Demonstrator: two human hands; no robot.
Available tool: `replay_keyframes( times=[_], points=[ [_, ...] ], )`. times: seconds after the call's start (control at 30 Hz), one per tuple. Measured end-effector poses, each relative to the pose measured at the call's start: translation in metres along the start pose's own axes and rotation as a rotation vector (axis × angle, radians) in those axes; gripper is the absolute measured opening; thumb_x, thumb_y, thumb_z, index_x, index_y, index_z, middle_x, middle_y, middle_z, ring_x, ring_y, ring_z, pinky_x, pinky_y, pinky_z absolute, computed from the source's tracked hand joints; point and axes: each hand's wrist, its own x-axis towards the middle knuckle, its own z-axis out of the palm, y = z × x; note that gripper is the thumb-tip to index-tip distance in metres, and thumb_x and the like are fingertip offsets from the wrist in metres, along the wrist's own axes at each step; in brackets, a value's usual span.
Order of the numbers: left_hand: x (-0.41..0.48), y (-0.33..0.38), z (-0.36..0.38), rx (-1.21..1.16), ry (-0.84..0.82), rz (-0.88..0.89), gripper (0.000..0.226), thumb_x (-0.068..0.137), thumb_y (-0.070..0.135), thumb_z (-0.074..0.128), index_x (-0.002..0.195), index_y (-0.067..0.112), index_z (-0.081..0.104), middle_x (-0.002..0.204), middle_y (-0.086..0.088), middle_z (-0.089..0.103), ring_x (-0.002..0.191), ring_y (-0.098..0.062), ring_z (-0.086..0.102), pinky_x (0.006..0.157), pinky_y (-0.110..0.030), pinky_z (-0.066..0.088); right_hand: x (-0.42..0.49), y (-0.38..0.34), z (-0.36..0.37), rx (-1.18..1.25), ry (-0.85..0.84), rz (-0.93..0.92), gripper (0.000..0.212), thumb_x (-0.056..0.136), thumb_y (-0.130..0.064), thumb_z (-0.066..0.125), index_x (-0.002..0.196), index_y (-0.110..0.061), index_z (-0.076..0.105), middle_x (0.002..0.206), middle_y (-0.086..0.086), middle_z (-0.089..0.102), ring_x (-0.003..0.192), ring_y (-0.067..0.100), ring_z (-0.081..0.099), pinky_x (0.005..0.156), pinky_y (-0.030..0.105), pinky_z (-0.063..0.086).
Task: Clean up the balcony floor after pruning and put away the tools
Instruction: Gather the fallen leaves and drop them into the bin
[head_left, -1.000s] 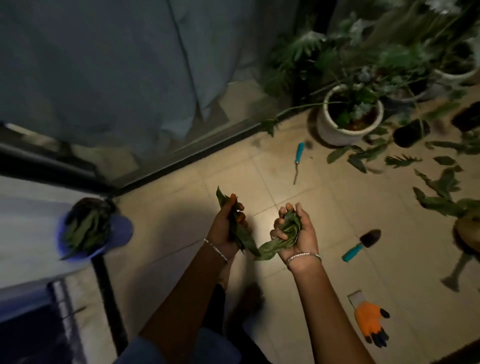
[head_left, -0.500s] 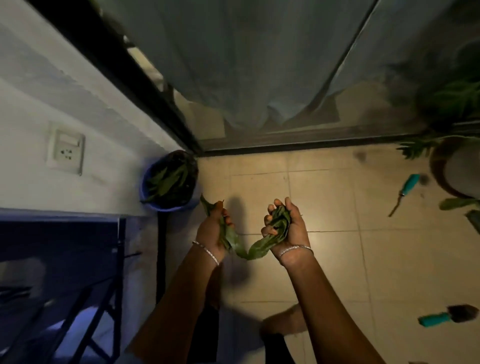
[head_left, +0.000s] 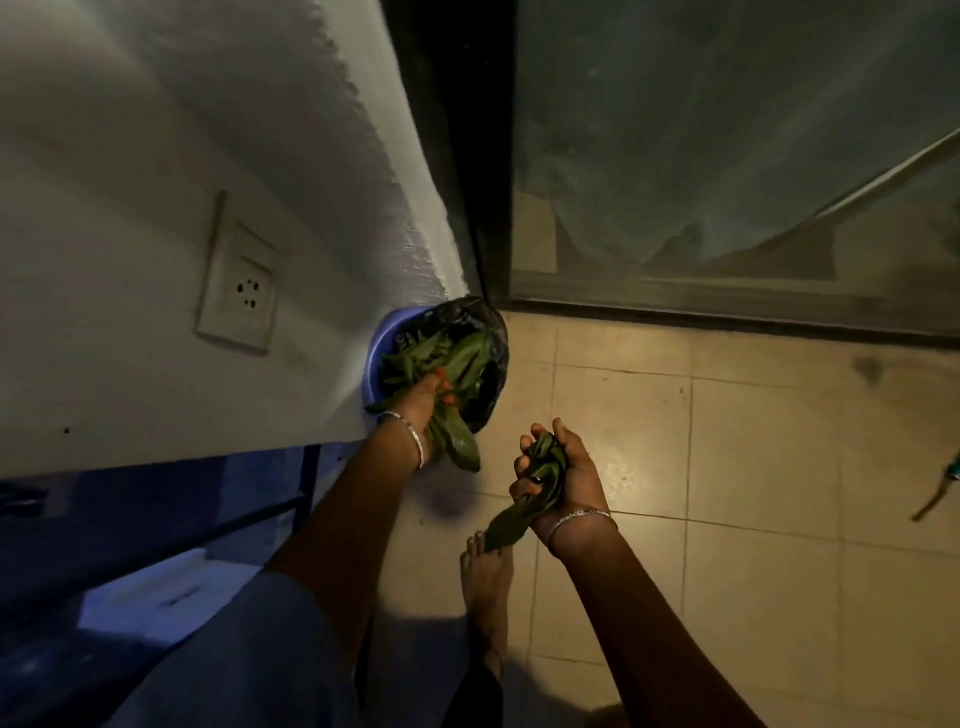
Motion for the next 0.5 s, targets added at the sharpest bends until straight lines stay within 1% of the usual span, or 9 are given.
replay_keyframes(
  times=[0.07, 0.13, 0.17, 0.2, 0.3, 0.37, 0.43, 0.47, 0.5],
  points=[
    [0.015, 0.014, -0.008, 0.064, 0.017, 0.014, 0.022, 0.091, 0.028, 0.065, 0.098, 0.007, 0.065, 0.069, -0.007, 0.067, 0.071, -0.025, 0.06, 0.084, -0.043, 0.052, 0.018, 0.003, 0.008, -0.006, 0.01, 0.004, 0.025, 0.094, -0.04, 0.054, 0.086, -0.018, 0.062, 0.074, 0.0, 0.06, 0.05, 0.013, 0.055, 0.038, 0.016, 0.034],
    [0.031, 0.022, -0.021, 0.098, -0.026, -0.02, 0.051, 0.08, 0.038, 0.075, 0.121, 0.011, 0.062, 0.098, -0.012, 0.071, 0.088, -0.03, 0.066, 0.091, -0.049, 0.051, 0.035, 0.006, 0.018, -0.019, 0.031, 0.011, 0.026, 0.095, -0.04, 0.053, 0.084, -0.017, 0.062, 0.073, 0.0, 0.059, 0.05, 0.013, 0.055, 0.039, 0.015, 0.034],
    [0.035, 0.026, -0.026, 0.081, -0.069, -0.052, 0.061, 0.076, 0.042, 0.078, 0.127, 0.015, 0.059, 0.109, -0.012, 0.069, 0.099, -0.033, 0.066, 0.093, -0.051, 0.05, 0.042, 0.006, 0.022, -0.031, 0.051, 0.013, 0.027, 0.095, -0.039, 0.052, 0.082, -0.017, 0.062, 0.072, 0.0, 0.059, 0.05, 0.013, 0.054, 0.039, 0.014, 0.034],
    [0.033, 0.029, -0.03, 0.062, -0.105, -0.069, 0.062, 0.077, 0.043, 0.077, 0.13, 0.017, 0.058, 0.117, -0.013, 0.068, 0.107, -0.034, 0.064, 0.094, -0.051, 0.051, 0.048, 0.006, 0.027, -0.042, 0.073, 0.015, 0.027, 0.094, -0.038, 0.052, 0.08, -0.017, 0.061, 0.07, 0.0, 0.059, 0.049, 0.013, 0.054, 0.039, 0.014, 0.033],
    [0.031, 0.031, -0.046, -0.036, -0.166, -0.032, 0.054, 0.09, 0.045, 0.062, 0.136, 0.018, 0.054, 0.129, -0.011, 0.062, 0.116, -0.028, 0.059, 0.084, -0.04, 0.052, 0.07, 0.008, 0.042, -0.077, 0.137, 0.004, 0.032, 0.095, -0.038, 0.05, 0.074, -0.015, 0.059, 0.061, 0.0, 0.059, 0.045, 0.013, 0.052, 0.039, 0.014, 0.032],
    [0.034, 0.025, -0.061, -0.1, -0.156, -0.005, 0.051, 0.096, 0.047, 0.051, 0.14, 0.019, 0.05, 0.137, -0.009, 0.056, 0.12, -0.026, 0.056, 0.089, -0.039, 0.049, 0.083, 0.009, 0.051, -0.11, 0.187, -0.012, 0.036, 0.095, -0.039, 0.049, 0.071, -0.014, 0.058, 0.059, 0.0, 0.058, 0.043, 0.012, 0.052, 0.039, 0.013, 0.032],
    [0.036, 0.017, -0.077, -0.178, -0.14, 0.0, 0.053, 0.099, 0.045, 0.045, 0.144, 0.018, 0.045, 0.146, -0.011, 0.048, 0.129, -0.027, 0.05, 0.095, -0.039, 0.044, 0.097, 0.012, 0.063, -0.138, 0.225, -0.027, 0.033, 0.093, -0.039, 0.052, 0.081, -0.011, 0.063, 0.068, 0.002, 0.061, 0.047, 0.014, 0.054, 0.038, 0.014, 0.037],
    [0.037, 0.013, -0.083, -0.188, -0.132, -0.002, 0.052, 0.1, 0.044, 0.044, 0.144, 0.017, 0.045, 0.147, -0.012, 0.047, 0.132, -0.027, 0.048, 0.094, -0.038, 0.045, 0.106, 0.014, 0.068, -0.144, 0.244, -0.042, 0.033, 0.091, -0.041, 0.055, 0.091, -0.01, 0.066, 0.077, 0.005, 0.065, 0.054, 0.017, 0.058, 0.042, 0.017, 0.045],
    [0.036, 0.008, -0.088, -0.197, -0.124, 0.001, 0.05, 0.1, 0.043, 0.042, 0.143, 0.017, 0.046, 0.144, -0.01, 0.05, 0.131, -0.026, 0.049, 0.092, -0.036, 0.047, 0.112, 0.016, 0.073, -0.165, 0.274, -0.063, 0.038, 0.088, -0.043, 0.059, 0.101, -0.009, 0.069, 0.089, 0.009, 0.07, 0.065, 0.022, 0.064, 0.054, 0.024, 0.055]
  ],
)
